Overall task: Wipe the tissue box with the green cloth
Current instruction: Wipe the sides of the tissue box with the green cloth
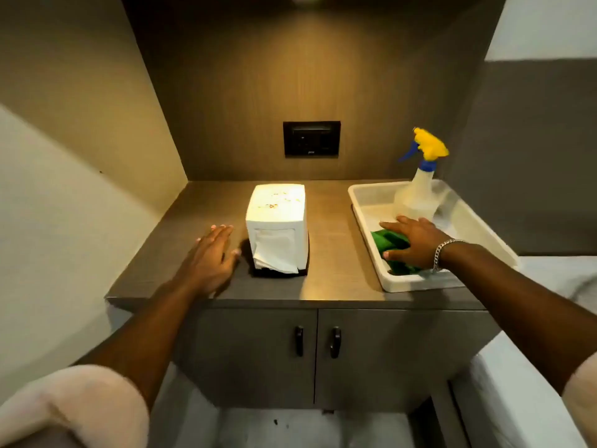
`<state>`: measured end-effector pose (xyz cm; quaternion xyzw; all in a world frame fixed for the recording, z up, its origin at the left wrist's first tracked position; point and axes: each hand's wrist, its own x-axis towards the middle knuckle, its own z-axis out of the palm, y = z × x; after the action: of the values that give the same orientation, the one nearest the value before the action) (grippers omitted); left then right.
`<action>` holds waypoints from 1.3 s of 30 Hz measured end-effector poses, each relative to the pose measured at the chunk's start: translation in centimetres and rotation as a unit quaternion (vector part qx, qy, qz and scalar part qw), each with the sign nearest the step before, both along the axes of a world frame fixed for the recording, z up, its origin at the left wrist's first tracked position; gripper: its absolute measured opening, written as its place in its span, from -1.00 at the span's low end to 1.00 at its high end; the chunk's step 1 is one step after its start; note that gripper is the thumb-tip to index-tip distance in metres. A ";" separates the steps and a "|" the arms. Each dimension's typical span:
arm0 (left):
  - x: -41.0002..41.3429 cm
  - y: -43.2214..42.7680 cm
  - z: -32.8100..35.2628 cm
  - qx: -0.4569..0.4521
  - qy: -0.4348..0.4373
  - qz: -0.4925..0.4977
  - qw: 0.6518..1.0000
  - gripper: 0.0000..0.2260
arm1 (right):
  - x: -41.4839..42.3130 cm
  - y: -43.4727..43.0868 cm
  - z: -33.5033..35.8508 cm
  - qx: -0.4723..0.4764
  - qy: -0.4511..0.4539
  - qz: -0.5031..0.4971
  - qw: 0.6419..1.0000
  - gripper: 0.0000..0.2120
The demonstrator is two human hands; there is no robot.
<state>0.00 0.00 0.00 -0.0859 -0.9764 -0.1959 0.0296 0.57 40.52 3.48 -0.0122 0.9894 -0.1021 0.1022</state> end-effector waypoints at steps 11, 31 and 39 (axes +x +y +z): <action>-2.2 -2.4 -5.2 -0.148 -0.048 -0.010 0.988 -0.35 | -1.1 0.4 -2.5 0.015 0.025 0.001 1.000 -0.42; -9.8 0.9 8.2 0.098 -0.249 -0.235 0.935 0.23 | -0.4 -16.0 9.2 -0.208 0.138 0.163 0.954 -0.47; -10.6 0.6 6.2 0.165 -0.193 -0.241 0.937 0.14 | -2.2 -21.2 6.7 -0.083 0.177 0.101 0.976 -0.49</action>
<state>-10.56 0.61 6.24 -0.2730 -0.8674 -0.3680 -0.1940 -1.64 19.35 10.22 -0.1380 0.9736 -0.1692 -0.0664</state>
